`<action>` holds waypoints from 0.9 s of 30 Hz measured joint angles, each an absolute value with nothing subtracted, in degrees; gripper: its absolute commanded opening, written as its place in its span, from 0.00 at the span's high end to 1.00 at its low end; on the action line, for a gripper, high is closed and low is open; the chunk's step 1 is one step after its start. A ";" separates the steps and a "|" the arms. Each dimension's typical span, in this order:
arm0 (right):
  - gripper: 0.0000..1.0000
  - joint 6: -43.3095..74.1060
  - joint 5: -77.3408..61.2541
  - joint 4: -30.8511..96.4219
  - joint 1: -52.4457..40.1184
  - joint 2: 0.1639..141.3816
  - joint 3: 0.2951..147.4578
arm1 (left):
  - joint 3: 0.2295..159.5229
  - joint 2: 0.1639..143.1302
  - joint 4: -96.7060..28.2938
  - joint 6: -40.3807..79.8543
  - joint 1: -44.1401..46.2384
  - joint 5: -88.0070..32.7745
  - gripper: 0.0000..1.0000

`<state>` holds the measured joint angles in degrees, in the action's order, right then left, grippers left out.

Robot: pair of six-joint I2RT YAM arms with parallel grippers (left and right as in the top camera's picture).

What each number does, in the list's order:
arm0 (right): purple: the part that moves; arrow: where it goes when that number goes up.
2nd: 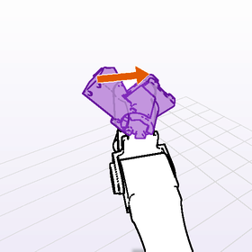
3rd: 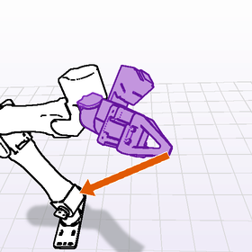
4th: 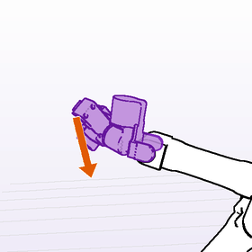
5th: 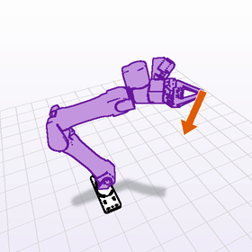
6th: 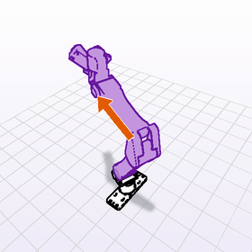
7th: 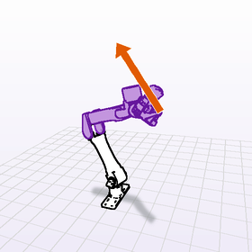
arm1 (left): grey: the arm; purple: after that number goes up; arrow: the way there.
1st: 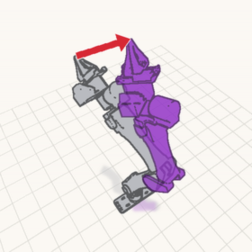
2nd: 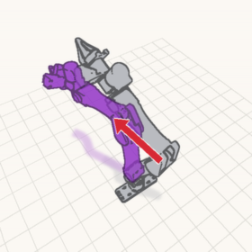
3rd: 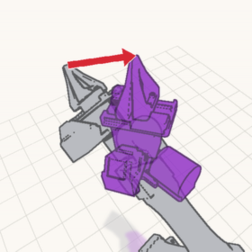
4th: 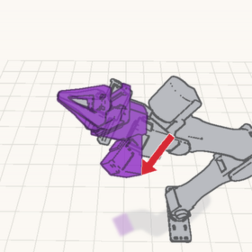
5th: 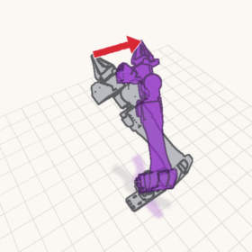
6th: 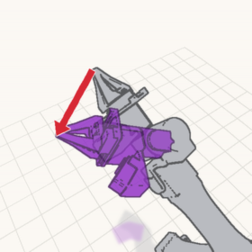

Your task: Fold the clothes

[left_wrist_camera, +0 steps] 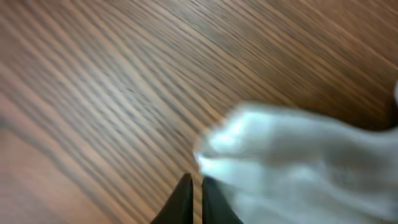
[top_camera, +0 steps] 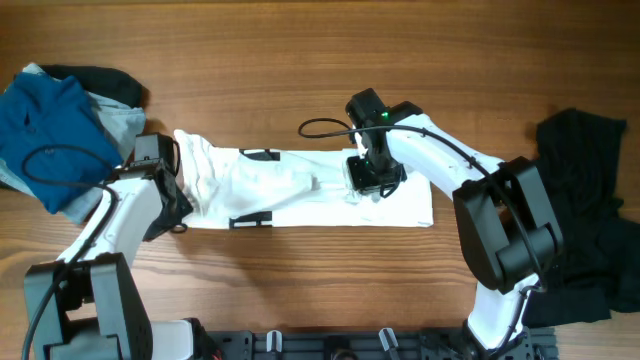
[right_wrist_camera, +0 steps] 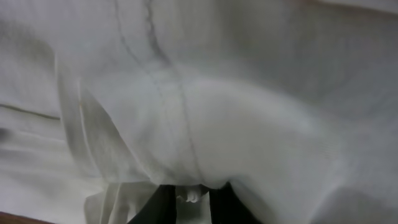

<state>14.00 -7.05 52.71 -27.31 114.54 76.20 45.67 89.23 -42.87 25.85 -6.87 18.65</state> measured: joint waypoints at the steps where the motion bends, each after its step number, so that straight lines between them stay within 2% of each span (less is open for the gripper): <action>1: 0.81 13.98 -7.05 52.69 -27.31 114.54 76.20 | 45.76 89.23 -44.01 25.85 -6.92 19.97 0.87; 6: 0.80 14.00 -7.03 52.66 -27.31 114.54 76.20 | 45.84 89.23 -47.62 25.85 -6.92 22.68 0.86; 8: 0.71 13.98 -7.05 52.64 -27.31 114.54 76.20 | 46.26 89.10 -47.79 25.85 -6.92 22.90 0.79; 9: 0.67 13.85 -7.07 52.64 -27.33 114.54 76.20 | 47.20 88.79 -48.01 25.85 -6.92 22.65 0.69; 11: 0.63 13.63 -7.05 53.06 -27.33 114.54 76.23 | 49.87 87.59 -47.59 25.63 -6.92 21.43 0.20; 12: 0.62 13.58 -7.05 53.87 -27.33 114.54 76.47 | 51.13 86.94 -46.87 24.67 -6.92 19.90 0.13; 14: 0.58 13.56 -7.03 55.64 -27.31 114.54 77.34 | 52.95 86.11 -43.22 22.74 -6.94 14.55 0.07; 16: 0.51 13.56 -6.98 56.71 -27.31 114.43 79.26 | 54.13 85.80 -39.57 19.90 -6.92 6.63 0.06; 18: 0.26 13.41 -6.83 57.65 -27.31 113.47 81.28 | 54.17 86.00 -38.76 17.80 -6.92 1.80 0.04; 24: 0.25 12.64 -6.79 58.92 -27.27 109.27 83.46 | 54.19 93.38 -39.05 12.58 -6.92 -4.67 0.04; 27: 0.25 12.64 -6.79 59.16 -27.27 109.27 83.46 | 54.19 97.80 -39.27 10.96 -6.92 -5.52 0.10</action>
<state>12.64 -6.79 59.16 -27.27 109.27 83.46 54.19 97.80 -39.27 10.96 -6.92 -5.52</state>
